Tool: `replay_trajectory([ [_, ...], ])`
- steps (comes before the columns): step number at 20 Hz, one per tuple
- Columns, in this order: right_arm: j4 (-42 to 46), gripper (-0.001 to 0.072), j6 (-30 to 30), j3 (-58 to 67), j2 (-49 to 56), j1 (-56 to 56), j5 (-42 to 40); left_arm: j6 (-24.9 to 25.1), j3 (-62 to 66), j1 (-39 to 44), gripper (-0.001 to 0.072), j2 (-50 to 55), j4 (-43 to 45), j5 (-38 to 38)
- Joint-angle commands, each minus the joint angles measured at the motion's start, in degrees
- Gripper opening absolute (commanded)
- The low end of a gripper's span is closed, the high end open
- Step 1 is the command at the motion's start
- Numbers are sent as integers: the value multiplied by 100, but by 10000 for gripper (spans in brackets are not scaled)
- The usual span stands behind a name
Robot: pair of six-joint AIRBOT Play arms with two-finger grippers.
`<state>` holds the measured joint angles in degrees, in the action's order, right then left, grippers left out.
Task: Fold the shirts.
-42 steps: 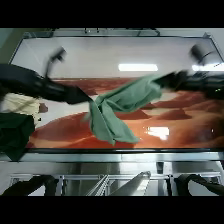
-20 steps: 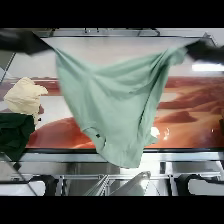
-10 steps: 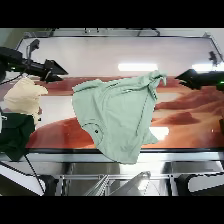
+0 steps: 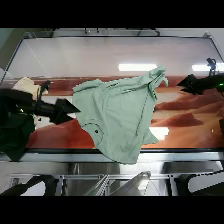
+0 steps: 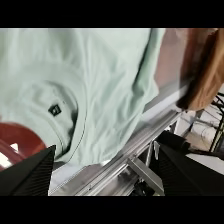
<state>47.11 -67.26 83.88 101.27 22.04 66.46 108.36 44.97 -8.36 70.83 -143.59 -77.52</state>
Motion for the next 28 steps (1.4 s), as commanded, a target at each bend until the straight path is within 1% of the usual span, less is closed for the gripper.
replay_trajectory([
  [1,26,426,-208,507,455,-435,-151,-382,-1641,433,701,-896,-96,1266],
  [5,26,430,-568,1226,975,-651,4,-826,-2181,796,701,-1246,-103,1655],
  [7,22,431,-726,1460,1231,-691,181,-981,-2317,1191,701,-1130,-107,1910],
  [9,4,431,-782,1543,1397,-743,258,-992,-2280,1668,701,-758,-219,2122],
  [13,-63,431,-776,1543,1469,-811,232,-988,-1631,2809,701,240,-192,2559],
  [17,-278,442,-774,1543,1469,-809,350,-986,-1139,3276,701,1036,-192,2531],
  [18,-280,510,-774,1543,1469,-809,463,-986,-1069,3331,701,1163,-199,2472],
  [19,-280,546,-774,1543,1467,-791,579,-986,-986,3381,609,1248,-199,2439],
  [20,-280,546,-752,1543,1462,-754,691,-986,-909,3442,460,1296,-199,2444],
  [21,-289,546,-754,1543,1456,-688,837,-984,-837,3464,261,1311,-188,2455],
  [22,-345,546,-739,1545,1443,-605,1023,-984,-789,3464,112,1287,-179,2444],
  [23,-472,546,-625,1547,1427,-490,1316,-984,-780,3458,68,1235,-149,2441],
  [25,-841,546,-387,1550,1421,-223,1989,-984,-793,3362,64,1104,-138,2371],
  [26,-1021,546,-363,1550,1421,-85,2103,-984,-793,3283,64,1058,-142,2328],
  [28,-1508,546,-304,1547,1425,83,1976,-960,-793,3115,64,1025,-138,2302],
])
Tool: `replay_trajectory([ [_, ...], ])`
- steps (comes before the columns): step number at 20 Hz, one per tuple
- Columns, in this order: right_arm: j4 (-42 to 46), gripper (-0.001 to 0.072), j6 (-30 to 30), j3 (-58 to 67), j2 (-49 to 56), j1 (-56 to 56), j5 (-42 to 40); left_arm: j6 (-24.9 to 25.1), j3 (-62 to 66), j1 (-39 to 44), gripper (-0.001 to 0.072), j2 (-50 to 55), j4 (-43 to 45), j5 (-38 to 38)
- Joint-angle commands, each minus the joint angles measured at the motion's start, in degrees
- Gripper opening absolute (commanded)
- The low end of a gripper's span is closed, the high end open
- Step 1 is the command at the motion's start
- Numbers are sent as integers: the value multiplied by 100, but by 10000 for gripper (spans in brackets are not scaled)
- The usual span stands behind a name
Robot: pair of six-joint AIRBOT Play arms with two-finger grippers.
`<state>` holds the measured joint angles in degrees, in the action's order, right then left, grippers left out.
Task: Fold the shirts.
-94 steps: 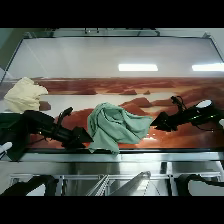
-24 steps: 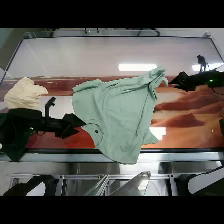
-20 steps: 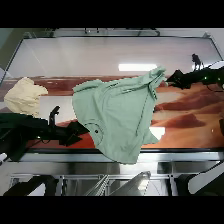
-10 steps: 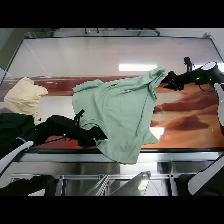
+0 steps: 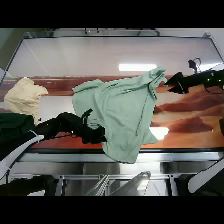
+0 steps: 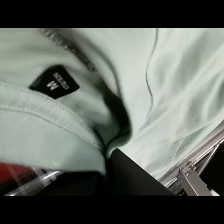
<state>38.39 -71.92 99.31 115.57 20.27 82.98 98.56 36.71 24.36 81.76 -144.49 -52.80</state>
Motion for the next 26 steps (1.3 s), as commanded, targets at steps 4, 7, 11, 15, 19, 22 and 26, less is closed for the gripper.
replay_trajectory([
  [4,-1016,545,-4,4,76,105,-728,57,33,-323,64,-63,-48,-186],
  [7,-1019,544,-280,31,393,-251,-1196,59,33,-321,64,-63,-46,-186],
  [11,-1425,273,-376,48,737,-544,-1738,61,33,-321,64,-66,52,-293],
  [15,-1349,18,-354,46,551,-363,-1569,197,208,-833,18,-63,409,-894],
  [19,595,17,-699,-96,-103,98,-662,227,1311,-2306,18,0,1193,-1224],
  [22,1996,17,-933,-1209,-935,109,-138,461,2507,-3008,17,485,1202,-1685],
  [26,2238,17,-942,-3495,-2476,-101,-350,697,3731,-3141,17,1425,1438,-2667],
])
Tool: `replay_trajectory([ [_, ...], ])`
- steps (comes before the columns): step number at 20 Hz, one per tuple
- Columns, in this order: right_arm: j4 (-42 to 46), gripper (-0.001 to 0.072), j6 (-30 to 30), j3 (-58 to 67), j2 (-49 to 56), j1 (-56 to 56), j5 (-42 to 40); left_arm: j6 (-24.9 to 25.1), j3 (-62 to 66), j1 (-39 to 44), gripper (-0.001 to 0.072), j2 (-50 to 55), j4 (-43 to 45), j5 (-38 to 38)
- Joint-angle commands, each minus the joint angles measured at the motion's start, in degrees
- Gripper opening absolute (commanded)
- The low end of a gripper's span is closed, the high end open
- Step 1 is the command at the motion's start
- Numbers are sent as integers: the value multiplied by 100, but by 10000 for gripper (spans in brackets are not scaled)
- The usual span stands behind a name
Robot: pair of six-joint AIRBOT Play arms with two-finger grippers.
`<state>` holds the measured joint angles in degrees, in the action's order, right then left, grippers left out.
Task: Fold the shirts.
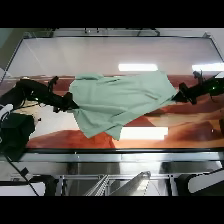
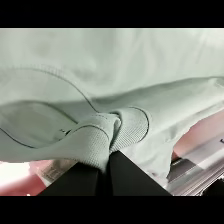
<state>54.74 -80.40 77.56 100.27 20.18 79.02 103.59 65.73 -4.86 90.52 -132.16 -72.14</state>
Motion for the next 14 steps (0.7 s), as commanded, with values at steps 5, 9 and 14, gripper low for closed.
replay_trajectory([
  [5,848,647,-361,-3027,-2291,-116,-455,313,1650,-221,124,1255,205,-1759],
  [9,916,650,-190,-2573,-2533,538,354,330,1818,-483,720,1143,208,-2887],
  [14,780,339,398,-1781,-2251,1637,-424,330,-498,-1132,719,-345,210,-2129],
])
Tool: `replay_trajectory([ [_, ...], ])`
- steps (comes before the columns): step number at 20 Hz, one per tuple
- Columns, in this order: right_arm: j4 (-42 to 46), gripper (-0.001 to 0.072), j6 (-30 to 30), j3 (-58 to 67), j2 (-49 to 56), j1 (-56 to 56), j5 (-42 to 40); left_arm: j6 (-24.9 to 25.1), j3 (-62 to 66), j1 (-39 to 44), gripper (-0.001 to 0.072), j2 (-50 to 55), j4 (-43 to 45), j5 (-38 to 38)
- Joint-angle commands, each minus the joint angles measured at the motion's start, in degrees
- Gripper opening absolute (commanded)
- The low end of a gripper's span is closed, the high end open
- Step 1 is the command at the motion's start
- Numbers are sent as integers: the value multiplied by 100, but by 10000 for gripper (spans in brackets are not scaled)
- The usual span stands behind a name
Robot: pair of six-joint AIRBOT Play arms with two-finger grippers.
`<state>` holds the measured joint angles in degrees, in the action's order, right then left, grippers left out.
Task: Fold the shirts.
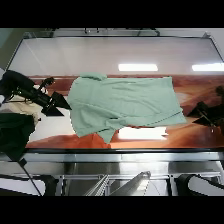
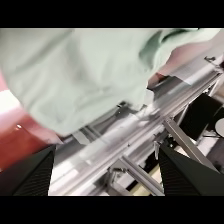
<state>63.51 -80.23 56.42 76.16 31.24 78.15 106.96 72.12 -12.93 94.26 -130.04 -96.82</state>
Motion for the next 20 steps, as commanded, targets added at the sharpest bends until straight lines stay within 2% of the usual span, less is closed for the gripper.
replay_trajectory([
  [1,-273,292,503,396,402,640,-339,-55,-1696,-404,718,-1010,-13,654],
  [3,-511,291,682,413,850,684,-372,-63,-2634,-448,701,-1377,-66,1147],
  [5,-1025,291,966,413,1202,684,-601,-61,-3047,-321,700,-1309,-72,1445],
  [9,-2133,292,1451,444,1458,680,-999,-48,-2887,15,700,-638,-710,1729],
  [13,-2181,292,1456,579,1545,680,-1058,-50,-2358,638,699,-24,-754,2212],
  [14,-2175,292,1458,610,1547,680,-1071,-50,-2210,772,632,92,-754,2271],
  [16,-2173,305,1517,682,1552,680,-1071,11,-1904,957,-6,286,-748,2297],
  [17,-2153,396,1513,734,1578,680,-1075,44,-1805,999,9,323,-748,2295],
  [18,-2127,433,1473,787,1628,680,-1060,42,-1733,1005,9,319,-748,2291],
  [20,-2133,429,1346,826,1794,669,-894,39,-1641,979,9,317,-750,2264],
])
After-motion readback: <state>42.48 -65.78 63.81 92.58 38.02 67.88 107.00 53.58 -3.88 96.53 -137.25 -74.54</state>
